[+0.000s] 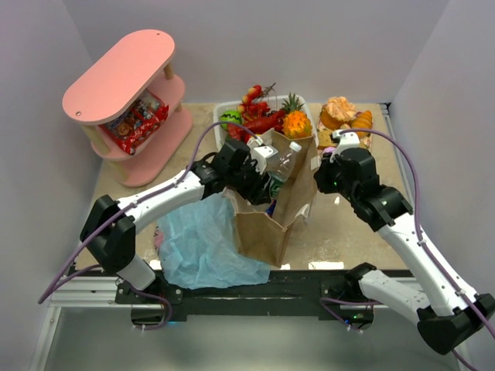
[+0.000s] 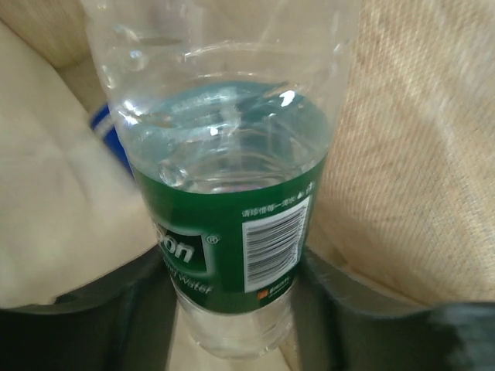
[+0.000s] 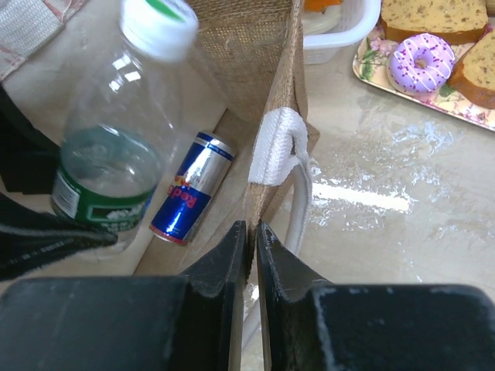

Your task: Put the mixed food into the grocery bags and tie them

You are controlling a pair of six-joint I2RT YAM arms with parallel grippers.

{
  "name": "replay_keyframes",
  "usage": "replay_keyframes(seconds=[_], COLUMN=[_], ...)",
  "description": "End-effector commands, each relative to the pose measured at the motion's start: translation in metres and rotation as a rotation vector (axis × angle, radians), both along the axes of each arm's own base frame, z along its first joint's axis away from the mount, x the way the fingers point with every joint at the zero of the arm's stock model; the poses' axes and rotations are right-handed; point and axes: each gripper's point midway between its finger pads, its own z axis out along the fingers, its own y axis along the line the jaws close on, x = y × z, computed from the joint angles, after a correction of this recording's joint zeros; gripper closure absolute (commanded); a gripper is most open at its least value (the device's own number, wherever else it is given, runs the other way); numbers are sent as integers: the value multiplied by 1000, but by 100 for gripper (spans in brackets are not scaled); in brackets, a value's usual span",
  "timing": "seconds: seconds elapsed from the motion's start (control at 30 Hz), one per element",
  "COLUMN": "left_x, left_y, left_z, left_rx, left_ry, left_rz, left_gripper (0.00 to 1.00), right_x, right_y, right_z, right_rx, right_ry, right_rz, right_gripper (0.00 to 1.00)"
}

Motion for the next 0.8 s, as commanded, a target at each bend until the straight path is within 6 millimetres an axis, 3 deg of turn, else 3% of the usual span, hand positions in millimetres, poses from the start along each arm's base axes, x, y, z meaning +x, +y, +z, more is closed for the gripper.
replay_keyframes(seconds=[0.0,0.1,0.13,0.17,0.2,0.3,0.37,0.47,0.5,0.53,0.6,0.67,0.77], left_x=[-9,3,9,13,21,28,37,52,59,62,62,59,49], left_y=[-15,-20,-22,-22,-22,-13,3,45,64,84,104,116,117], left_z=[20,49,62,70,88,106,124,127,116,118,99,102,93], left_rx=[-76,-119,-122,-121,-128,-97,-68,38,102,113,145,122,103], left_ry=[-31,-114,-144,-166,-208,-268,-342,-426,-435,-431,-393,-399,-379], left_rz=[-62,-52,-46,-37,-14,14,83,247,322,380,426,464,448], left_gripper=[35,17,6,2,1,0,0,0,0,0,0,0,0], right_x=[8,7,7,7,8,8,9,9,9,10,10,11,13], right_y=[-3,-2,-2,-3,-4,-7,-7,-8,-9,-9,-10,-10,-8], right_z=[25,23,24,23,23,21,21,25,25,27,26,25,25], right_rx=[7,3,2,-4,-10,-28,-32,-34,-35,-38,-43,-50,-54], right_ry=[-69,-57,-58,-55,-54,-43,-40,-46,-45,-49,-44,-41,-35], right_rz=[-18,-15,-15,-16,-18,-27,-33,-38,-42,-43,-44,-47,-41], right_gripper=[87,87,87,87,87,87,87,87,86,86,86,86,86])
